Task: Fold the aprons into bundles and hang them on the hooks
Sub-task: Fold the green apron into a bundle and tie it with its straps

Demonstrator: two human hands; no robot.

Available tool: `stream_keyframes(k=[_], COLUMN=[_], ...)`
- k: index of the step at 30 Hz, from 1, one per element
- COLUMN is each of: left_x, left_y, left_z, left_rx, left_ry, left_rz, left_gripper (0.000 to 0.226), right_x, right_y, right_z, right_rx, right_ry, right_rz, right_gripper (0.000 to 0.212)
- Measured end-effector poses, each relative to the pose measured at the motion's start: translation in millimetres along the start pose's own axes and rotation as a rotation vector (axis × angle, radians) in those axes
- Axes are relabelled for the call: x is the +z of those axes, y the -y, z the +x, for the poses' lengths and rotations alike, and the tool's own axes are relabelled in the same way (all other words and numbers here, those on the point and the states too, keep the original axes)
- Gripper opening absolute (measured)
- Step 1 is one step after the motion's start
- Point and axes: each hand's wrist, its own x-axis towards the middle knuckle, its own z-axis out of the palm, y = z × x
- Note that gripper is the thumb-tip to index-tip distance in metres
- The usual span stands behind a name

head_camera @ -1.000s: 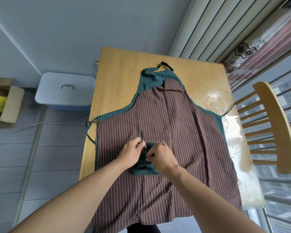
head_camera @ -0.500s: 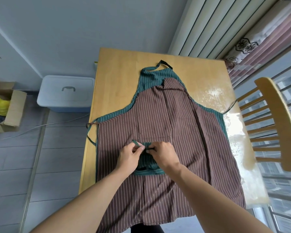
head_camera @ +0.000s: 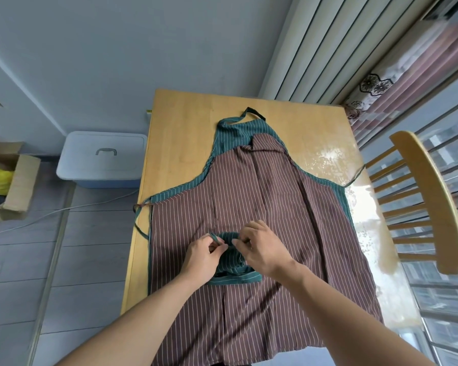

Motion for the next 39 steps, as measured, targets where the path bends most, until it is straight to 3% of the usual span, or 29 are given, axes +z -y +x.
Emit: stream_keyframes(k=[3,5,7,12,19,23,27,29,31,33,36,39], left_x=[-2,-4,-8,-9,-22,-22,-13,-11,-12,-14,-7,2], left_y=[0,2,8,24,30,13,-11,-15,-15,-18,-23,-27], left_z=[0,-2,-6,-7,5,6,7,7,9,11,15,12], left_rx=[-0.024,-0.027,-0.049,-0.202,-0.359,-0.391,-0.462,-0.482,-0.422,-0.295,-0.1,-0.025], left_ry=[-0.003,-0.093,-0.178,-0.101,-0.113,-0.106,-0.057,-0.028,0.01,0.065,0.122,0.141], left_rz=[-0.01,-0.041,-0.034,0.06,0.125,-0.106,-0.711,-0.866,-0.746,-0.43,-0.051,0.13], left_gripper=[0.009,0.009,0.011,0.019,0.017,0.011,0.017,0.017,0.016,0.017,0.023,0.024], right_x=[5,11,19,34,41,47,51,51,51,52,43,28], right_y=[1,-6,-15,-32,-49,-54,-49,-47,-48,-49,-40,-23], right_z=[-4,-6,-11,-17,-19,-22,-25,-27,-30,-33,-36,-36], right_rx=[0.24,0.395,0.481,0.63,0.77,0.833,0.912,0.926,0.919,0.888,0.799,0.741], right_ry=[-0.012,0.009,0.043,0.032,0.025,0.063,0.111,0.106,0.061,-0.023,-0.19,-0.216], right_rz=[0.36,0.453,0.378,0.243,0.175,0.245,0.331,0.369,0.38,0.46,0.758,1.069], right_gripper=[0.036,0.035,0.035,0.034,0.028,0.028,0.025,0.02,0.015,0.011,0.013,0.021])
